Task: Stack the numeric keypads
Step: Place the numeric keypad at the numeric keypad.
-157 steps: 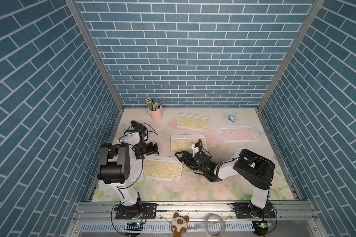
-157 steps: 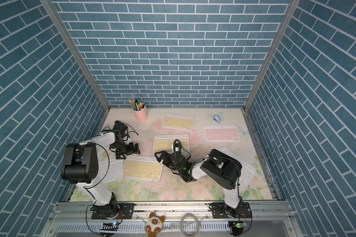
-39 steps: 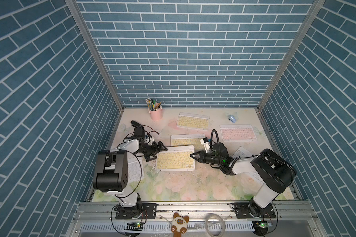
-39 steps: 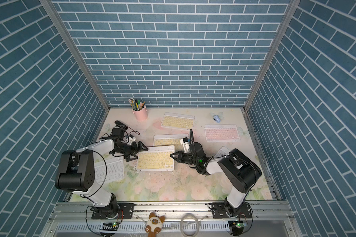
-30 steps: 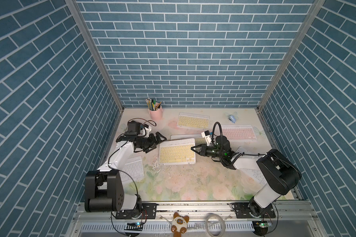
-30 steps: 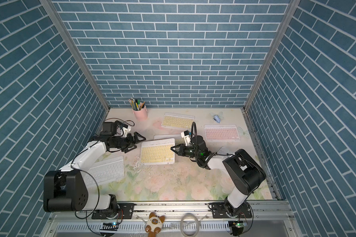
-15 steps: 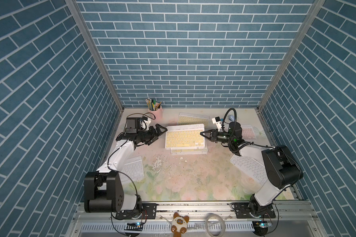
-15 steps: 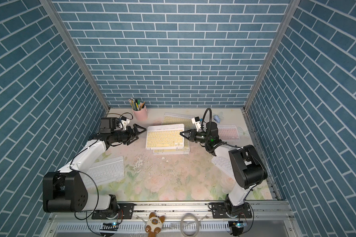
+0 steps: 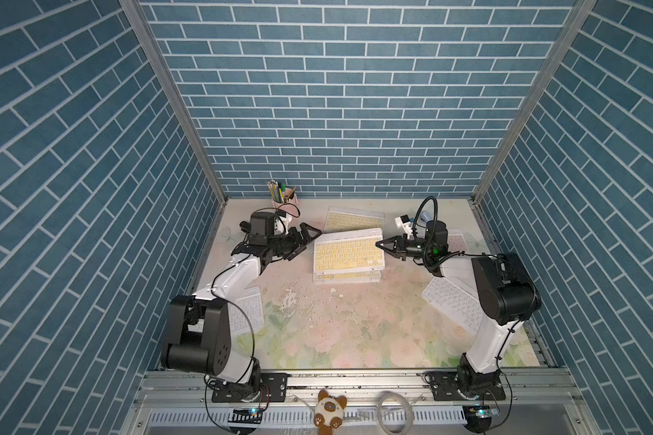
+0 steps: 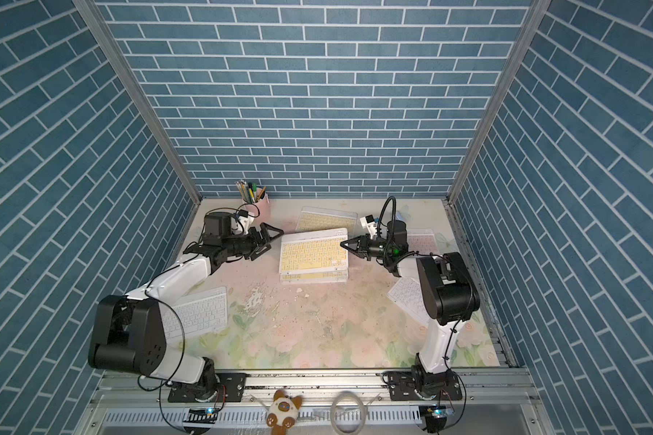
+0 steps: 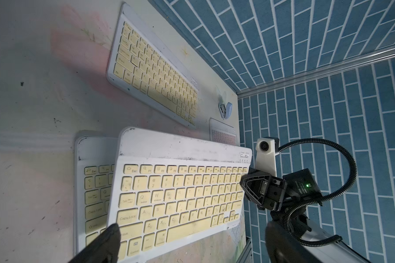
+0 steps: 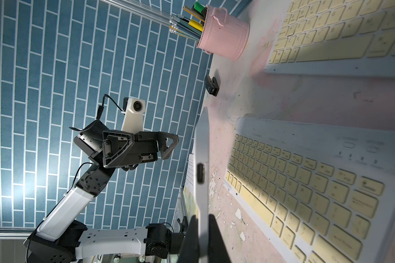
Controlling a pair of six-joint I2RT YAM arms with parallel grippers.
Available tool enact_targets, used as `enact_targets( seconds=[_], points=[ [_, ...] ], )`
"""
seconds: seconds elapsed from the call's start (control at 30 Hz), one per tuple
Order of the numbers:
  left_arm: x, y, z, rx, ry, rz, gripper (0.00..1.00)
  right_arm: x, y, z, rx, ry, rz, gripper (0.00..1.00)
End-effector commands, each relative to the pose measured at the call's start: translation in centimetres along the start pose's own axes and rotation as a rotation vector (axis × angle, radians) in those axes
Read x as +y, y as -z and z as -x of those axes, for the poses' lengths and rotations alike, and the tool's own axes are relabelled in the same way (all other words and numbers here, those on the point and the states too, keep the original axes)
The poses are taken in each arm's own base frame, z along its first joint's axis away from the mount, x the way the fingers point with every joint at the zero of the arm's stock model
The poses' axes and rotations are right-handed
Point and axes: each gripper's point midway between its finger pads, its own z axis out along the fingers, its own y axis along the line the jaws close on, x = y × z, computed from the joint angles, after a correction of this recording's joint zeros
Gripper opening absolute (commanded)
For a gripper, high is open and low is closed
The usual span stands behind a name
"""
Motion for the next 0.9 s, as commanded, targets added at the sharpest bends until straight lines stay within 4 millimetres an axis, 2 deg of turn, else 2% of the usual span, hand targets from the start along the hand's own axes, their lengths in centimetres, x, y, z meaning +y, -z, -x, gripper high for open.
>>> enact_targets(
  seconds=[0.0, 0.2, 0.47, 0.87],
  points=[
    [0.2, -1.0, 0.0, 0.001, -0.001, 0.000, 0.99, 1.3, -0.3, 0.4, 0.036, 0.067, 0.060, 0.00],
    [0.6, -2.1, 0.0, 0.016, 0.009, -0.001, 1.00, -0.8, -0.6, 0.3, 0.054, 0.025, 0.052, 0.00],
    [1.2, -2.9, -0.3, 0.034, 0.012, 0.004, 0.99, -2.5, -0.7, 0.1, 0.066, -0.011, 0.045, 0.00],
    [1.5, -3.6, -0.6, 0.058, 0.003, 0.014, 1.00, -4.1, -0.9, 0.5, 0.063, -0.042, 0.046, 0.00]
  ],
)
